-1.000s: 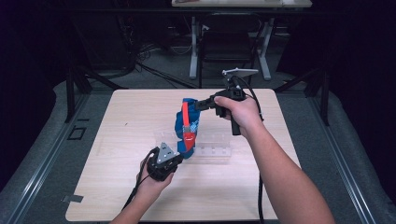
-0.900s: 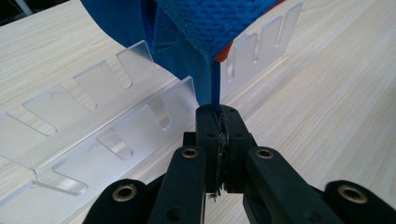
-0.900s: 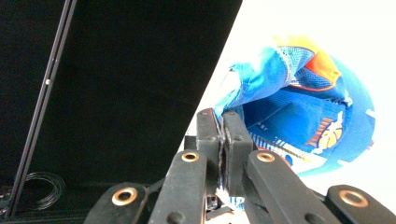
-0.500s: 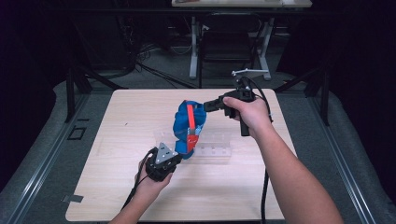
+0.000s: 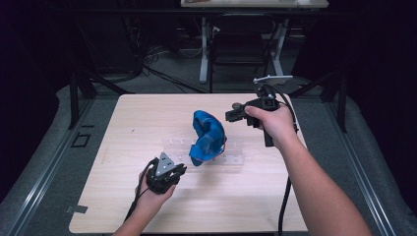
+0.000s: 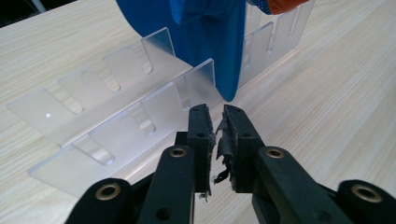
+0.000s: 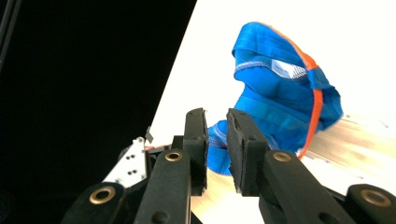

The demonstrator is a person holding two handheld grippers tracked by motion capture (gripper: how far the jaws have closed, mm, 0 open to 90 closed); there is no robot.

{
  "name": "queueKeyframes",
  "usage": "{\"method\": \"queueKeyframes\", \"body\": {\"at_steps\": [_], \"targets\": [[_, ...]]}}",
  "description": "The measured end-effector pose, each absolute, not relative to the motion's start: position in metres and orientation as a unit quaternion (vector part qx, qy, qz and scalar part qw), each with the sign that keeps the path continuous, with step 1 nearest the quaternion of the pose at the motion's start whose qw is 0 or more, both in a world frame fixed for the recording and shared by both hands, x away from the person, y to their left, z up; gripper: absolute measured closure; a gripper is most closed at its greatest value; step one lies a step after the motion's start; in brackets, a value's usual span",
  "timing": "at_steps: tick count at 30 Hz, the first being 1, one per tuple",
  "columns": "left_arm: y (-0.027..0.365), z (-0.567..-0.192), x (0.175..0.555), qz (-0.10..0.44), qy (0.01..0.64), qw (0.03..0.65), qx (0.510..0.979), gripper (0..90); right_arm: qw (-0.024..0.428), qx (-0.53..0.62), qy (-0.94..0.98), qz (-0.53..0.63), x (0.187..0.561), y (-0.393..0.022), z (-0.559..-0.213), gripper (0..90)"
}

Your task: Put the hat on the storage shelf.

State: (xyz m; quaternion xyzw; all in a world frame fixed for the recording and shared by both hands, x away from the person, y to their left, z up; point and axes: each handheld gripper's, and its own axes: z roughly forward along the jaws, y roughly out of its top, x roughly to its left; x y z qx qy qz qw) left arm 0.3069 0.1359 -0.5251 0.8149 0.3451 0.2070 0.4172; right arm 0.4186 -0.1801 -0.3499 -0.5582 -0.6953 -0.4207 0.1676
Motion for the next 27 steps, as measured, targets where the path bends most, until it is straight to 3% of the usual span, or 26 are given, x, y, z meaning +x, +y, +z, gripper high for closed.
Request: {"method": "queueKeyframes", "body": {"at_steps": [11, 27], "targets": [[0.146, -0.525, 0.305, 0.212, 0.356, 0.411, 0.812, 65.5, 0.144, -0.568, -0.708, -0.394, 0.411, -0.192, -0.360, 74.2], [0.168, -0.530, 0.291, 0.202, 0.364, 0.420, 0.807, 56.6, 0.120, -0.589, -0.706, -0.375, 0.381, -0.224, -0.392, 71.1]]}}
